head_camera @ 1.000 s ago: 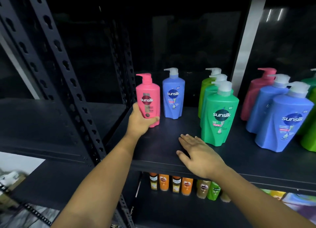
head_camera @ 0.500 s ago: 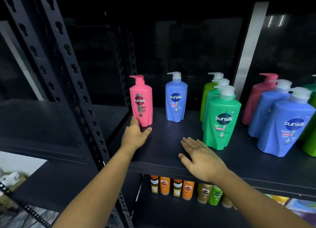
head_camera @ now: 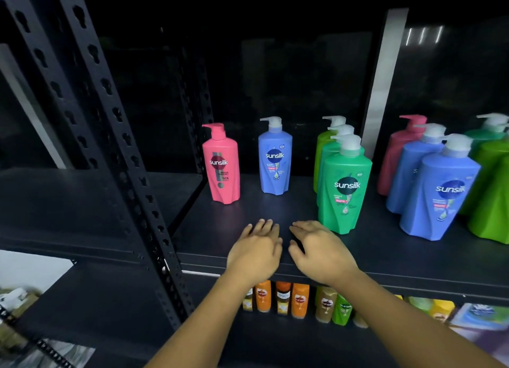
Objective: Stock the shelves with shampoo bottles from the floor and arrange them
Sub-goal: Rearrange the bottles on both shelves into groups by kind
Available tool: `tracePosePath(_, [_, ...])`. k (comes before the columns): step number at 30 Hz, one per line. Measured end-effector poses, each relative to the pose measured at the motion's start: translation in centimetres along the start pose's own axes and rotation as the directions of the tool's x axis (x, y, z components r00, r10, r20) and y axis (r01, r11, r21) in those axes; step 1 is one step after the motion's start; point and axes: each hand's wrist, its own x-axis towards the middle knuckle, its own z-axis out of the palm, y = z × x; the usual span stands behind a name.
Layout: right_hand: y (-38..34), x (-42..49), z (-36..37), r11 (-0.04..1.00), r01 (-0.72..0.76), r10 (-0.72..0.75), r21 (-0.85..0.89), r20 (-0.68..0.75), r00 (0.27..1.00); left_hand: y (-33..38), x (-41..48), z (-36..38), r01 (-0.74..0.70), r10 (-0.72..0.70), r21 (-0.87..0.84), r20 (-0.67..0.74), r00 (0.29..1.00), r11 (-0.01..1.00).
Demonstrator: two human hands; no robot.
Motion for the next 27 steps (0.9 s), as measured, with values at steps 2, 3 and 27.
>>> tracePosePath(2, [-0.1,-0.4,-0.3,1.0,0.005,-0.005,-0.004,-0.043,0.999,-0.3,-0.2,-0.2,-0.008,0.008,-0.015,0.008,1.0,1.0])
tracePosePath(3, [-0.1,-0.6,-0.3,1.0,0.009,-0.009,-0.007,-0.063,0.998,-0.4,-0.3,-0.3,-0.011,0.011,-0.019,0.013,1.0,1.0])
tracePosePath(27, [10.9,-12.0,-5.2,0.903,-0.416,0.412,-0.108,-0.057,0.909,12.2,3.1,1.3,-0.467,0.493,-0.233,0.068,0.867,0.853])
